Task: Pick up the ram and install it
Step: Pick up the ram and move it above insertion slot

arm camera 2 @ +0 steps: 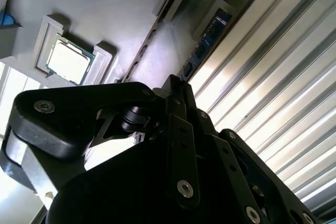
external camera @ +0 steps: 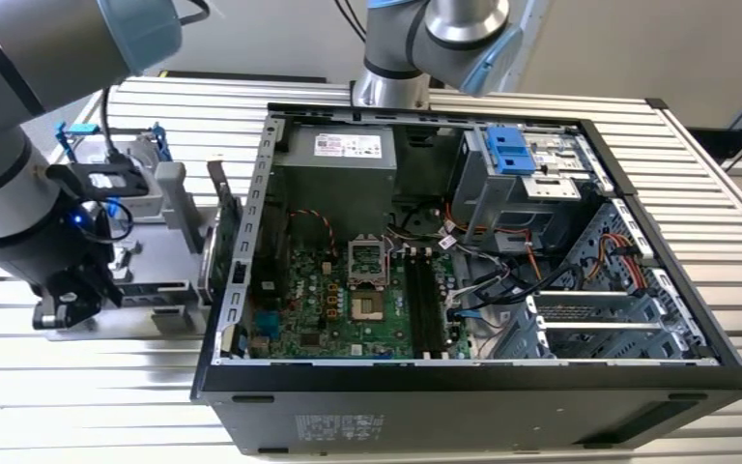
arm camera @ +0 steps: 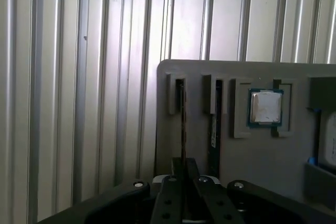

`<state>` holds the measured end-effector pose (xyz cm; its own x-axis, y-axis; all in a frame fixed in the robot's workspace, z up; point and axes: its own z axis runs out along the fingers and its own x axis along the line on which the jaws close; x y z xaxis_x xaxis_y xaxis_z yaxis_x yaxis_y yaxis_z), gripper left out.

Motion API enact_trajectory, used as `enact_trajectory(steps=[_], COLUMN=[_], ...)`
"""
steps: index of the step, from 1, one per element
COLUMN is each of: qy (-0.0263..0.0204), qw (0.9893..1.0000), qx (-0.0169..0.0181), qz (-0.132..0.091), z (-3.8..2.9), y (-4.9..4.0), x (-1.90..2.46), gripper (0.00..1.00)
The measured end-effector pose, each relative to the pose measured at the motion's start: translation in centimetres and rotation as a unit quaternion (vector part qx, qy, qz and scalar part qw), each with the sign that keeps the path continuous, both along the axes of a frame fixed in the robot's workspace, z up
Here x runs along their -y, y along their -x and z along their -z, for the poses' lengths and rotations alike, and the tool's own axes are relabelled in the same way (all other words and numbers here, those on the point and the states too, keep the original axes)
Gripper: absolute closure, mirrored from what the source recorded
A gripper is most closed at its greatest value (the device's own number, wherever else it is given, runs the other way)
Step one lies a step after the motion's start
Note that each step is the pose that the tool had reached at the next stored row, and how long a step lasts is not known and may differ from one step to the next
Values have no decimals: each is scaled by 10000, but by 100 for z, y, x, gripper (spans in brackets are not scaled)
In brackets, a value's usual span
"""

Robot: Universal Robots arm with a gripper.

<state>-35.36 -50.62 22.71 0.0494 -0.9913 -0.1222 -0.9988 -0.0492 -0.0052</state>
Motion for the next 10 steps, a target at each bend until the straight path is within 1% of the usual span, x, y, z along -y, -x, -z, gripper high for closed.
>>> enact_trajectory(steps=[3, 7, 10], qy=[0, 4, 38], qw=[10000, 10000, 10000], qx=[0, 0, -3], qz=[0, 0, 0], z=[-30, -48, -65], y=[0, -1, 0], x=[0, 0, 0], gripper=[100, 100, 100])
